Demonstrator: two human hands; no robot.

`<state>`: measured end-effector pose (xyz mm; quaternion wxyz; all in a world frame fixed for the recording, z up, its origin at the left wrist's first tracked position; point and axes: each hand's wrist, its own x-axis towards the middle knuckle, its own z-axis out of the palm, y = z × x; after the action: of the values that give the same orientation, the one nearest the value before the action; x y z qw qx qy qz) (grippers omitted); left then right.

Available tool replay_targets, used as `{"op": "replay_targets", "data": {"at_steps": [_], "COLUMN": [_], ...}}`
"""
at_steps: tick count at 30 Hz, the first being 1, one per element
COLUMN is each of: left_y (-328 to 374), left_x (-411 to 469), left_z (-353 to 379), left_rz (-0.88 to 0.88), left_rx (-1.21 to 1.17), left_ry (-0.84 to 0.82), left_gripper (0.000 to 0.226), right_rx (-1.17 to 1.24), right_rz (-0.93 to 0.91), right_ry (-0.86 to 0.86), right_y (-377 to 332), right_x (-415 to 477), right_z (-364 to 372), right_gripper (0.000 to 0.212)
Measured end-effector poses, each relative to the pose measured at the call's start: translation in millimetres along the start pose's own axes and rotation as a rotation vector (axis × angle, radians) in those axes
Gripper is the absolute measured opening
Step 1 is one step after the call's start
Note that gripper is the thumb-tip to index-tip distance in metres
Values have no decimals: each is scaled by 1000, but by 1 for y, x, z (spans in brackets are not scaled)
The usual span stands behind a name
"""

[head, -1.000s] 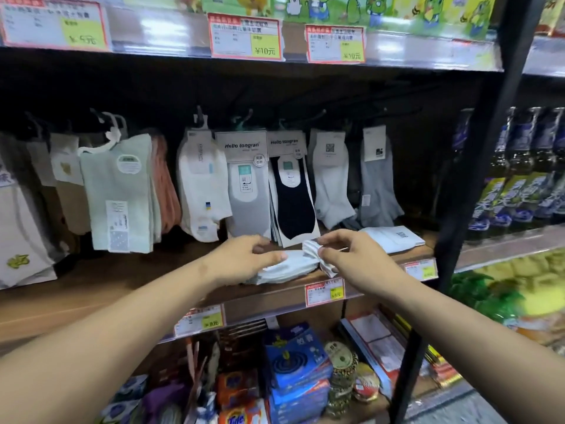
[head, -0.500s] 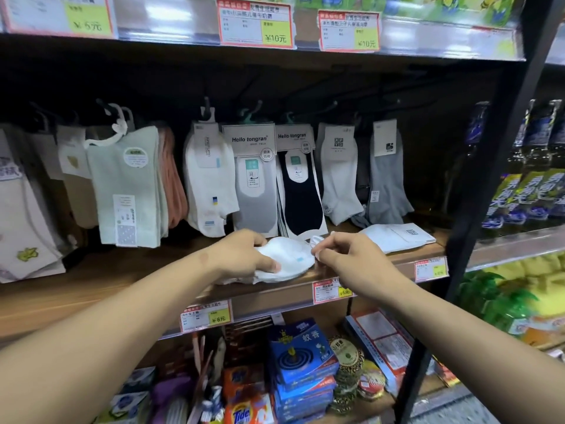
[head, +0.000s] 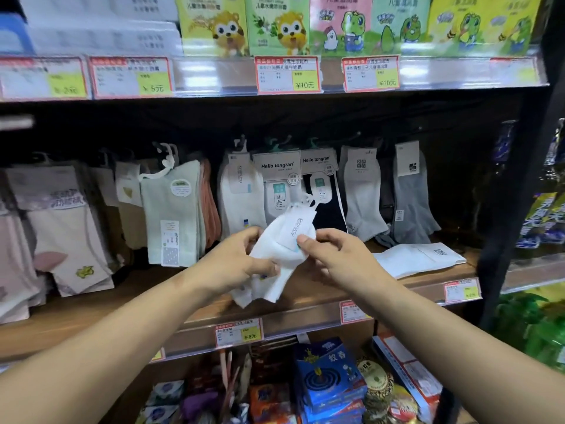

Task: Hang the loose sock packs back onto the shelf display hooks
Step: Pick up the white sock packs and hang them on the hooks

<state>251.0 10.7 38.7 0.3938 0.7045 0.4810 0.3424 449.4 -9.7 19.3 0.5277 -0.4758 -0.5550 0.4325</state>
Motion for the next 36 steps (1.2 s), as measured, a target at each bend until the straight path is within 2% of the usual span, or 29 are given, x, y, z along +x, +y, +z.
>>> {"op": "replay_targets", "data": {"at_steps": [2,5,8,13,19,22,28,32,36], "left_y": [2,8,17,26,28,29,30,31,32], "left_x": [-2,-2,0,0,-3,-7,-4,-6,-9], "left_z": [0,6,10,15,7,5,-9,-2,-2], "left_rz": [4,6,-27,-25,-26,-40,41,13,42], "left_rx": [-69,-286,-448,-481,-466,-526,-613,-607,-772], "left_ry": [-23,-21,29,65,-22,-35,139,22,-142], "left_gripper": [56,39,36,33,28,26,20,34,39], "right_rx": [19,-4,-71,-221,-341,-234,101,133,233], "right_rz": [-31,-101,-172,-291,-353,-326,-243,-198,-145], "right_ry": [-5,-34,-7,160,179,126,37,1,52], "right_y": [-5,-11,-16,-18,-18,-17,-33,-31,-30], "right_x": [0,-1,0,1,-4,-2,-8,-10,-8], "right_z": [3,3,-2,-3,1,-1,-18,-20,-16], "right_gripper": [24,19,18,20,28,23,11,9,8]}}
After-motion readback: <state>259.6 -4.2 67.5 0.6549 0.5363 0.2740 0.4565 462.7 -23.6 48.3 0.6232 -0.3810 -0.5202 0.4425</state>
